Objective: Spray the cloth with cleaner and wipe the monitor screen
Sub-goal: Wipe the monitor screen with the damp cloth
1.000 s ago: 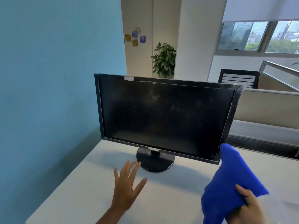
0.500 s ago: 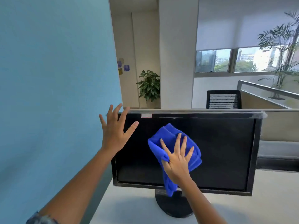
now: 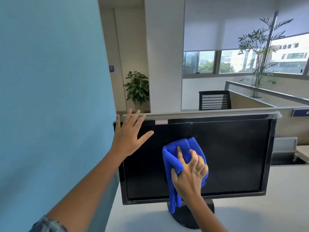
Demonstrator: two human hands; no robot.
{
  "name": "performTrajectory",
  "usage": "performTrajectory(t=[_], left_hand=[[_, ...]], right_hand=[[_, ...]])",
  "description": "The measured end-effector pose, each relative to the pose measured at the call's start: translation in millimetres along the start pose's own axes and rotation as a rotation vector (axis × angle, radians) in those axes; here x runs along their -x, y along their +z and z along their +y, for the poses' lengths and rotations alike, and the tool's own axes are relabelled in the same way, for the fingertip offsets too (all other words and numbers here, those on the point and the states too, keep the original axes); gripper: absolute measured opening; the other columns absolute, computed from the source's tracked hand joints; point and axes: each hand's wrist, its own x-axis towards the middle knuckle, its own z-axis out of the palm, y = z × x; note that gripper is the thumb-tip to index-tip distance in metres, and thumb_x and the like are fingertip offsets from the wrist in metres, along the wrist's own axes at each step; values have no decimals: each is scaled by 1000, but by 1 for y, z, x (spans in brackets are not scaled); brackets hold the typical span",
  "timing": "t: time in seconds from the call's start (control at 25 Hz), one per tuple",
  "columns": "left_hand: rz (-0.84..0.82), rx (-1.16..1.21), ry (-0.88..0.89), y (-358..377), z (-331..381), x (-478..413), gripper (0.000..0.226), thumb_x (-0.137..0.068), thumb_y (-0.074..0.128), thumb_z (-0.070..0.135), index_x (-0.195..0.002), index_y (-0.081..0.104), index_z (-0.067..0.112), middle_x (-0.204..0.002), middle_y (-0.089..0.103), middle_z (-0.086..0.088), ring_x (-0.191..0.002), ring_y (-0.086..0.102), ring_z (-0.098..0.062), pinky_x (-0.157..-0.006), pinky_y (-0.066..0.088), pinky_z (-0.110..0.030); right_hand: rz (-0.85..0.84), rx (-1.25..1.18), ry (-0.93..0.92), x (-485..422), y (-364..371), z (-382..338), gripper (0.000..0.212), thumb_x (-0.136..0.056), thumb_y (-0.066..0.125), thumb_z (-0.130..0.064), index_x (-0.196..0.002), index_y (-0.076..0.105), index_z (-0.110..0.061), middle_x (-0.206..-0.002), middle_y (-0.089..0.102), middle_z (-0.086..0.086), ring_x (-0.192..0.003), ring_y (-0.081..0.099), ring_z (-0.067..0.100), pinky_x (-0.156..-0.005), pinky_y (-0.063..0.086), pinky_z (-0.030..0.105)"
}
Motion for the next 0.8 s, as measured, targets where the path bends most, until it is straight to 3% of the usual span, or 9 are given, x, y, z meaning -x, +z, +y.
performTrajectory(t=[0.12, 0.2, 0.28, 0.36, 0.4, 0.56, 0.68, 0.8], left_hand=[[21, 41, 6, 3, 0, 1, 78, -89, 19, 70, -141, 43, 18, -149, 38, -4, -141, 23, -26, -111, 1, -57], [30, 64, 6, 2, -1, 1, 76, -89, 20, 69, -141, 43, 18, -146, 42, -2, -139, 29, -24, -111, 2, -56], [32, 77, 10, 1, -2, 1, 75, -90, 20, 69, -139, 45, 18, -143, 46, -1, -136, 34, -22, -111, 4, -55], [26, 77, 18, 1, -4, 1, 74, -90, 21, 69, -138, 47, 18, -140, 49, 0, -133, 39, -21, -110, 6, -54], [22, 75, 25, 1, -5, 1, 74, -90, 21, 69, -137, 48, 18, -139, 50, 0, -131, 41, -20, -110, 9, -54], [23, 87, 56, 0, -11, 1, 69, -92, 23, 65, -134, 51, 18, -127, 58, 1, -117, 52, -19, -102, 29, -49], [34, 110, 62, -1, -12, 0, 65, -93, 26, 62, -133, 52, 18, -124, 60, 2, -114, 53, -19, -98, 31, -45], [28, 143, 83, -4, -15, -2, 66, -93, 23, 63, -132, 53, 18, -126, 60, 2, -117, 52, -18, -98, 33, -44]], right_hand=[[-7, -105, 78, 0, 2, -25, 65, -80, 40, -40, -138, 45, -11, -101, 49, 11, -88, 48, 28, -77, 48, 47], [-36, -143, 108, 1, 6, -36, 72, -84, 38, -52, -143, 36, -10, -115, 46, 15, -102, 46, 30, -87, 46, 48], [-99, -134, 122, 6, 12, -41, 91, -82, 24, -77, -149, 22, -17, -139, 25, 14, -127, 25, 31, -106, 23, 52], [-162, -157, 81, 13, 17, -41, 105, -71, 10, -90, -151, 13, -22, -150, 5, 10, -138, 1, 28, -111, -4, 50], [-166, -175, 49, 15, 19, -39, 106, -69, 8, -91, -151, 11, -25, -153, 1, 9, -141, -7, 26, -111, -11, 50], [-186, -237, -43, 19, 21, -27, 92, -69, 1, -90, -146, -6, -40, -154, -16, -5, -138, -27, 13, -111, -13, 48], [-166, -234, -39, 16, 18, -21, 80, -76, -1, -83, -145, -2, -43, -154, -15, -9, -140, -23, 13, -111, -10, 48], [-114, -118, 33, 8, 18, -10, 71, -89, 5, -70, -147, 15, -32, -156, -5, 0, -142, -2, 28, -112, 4, 54]])
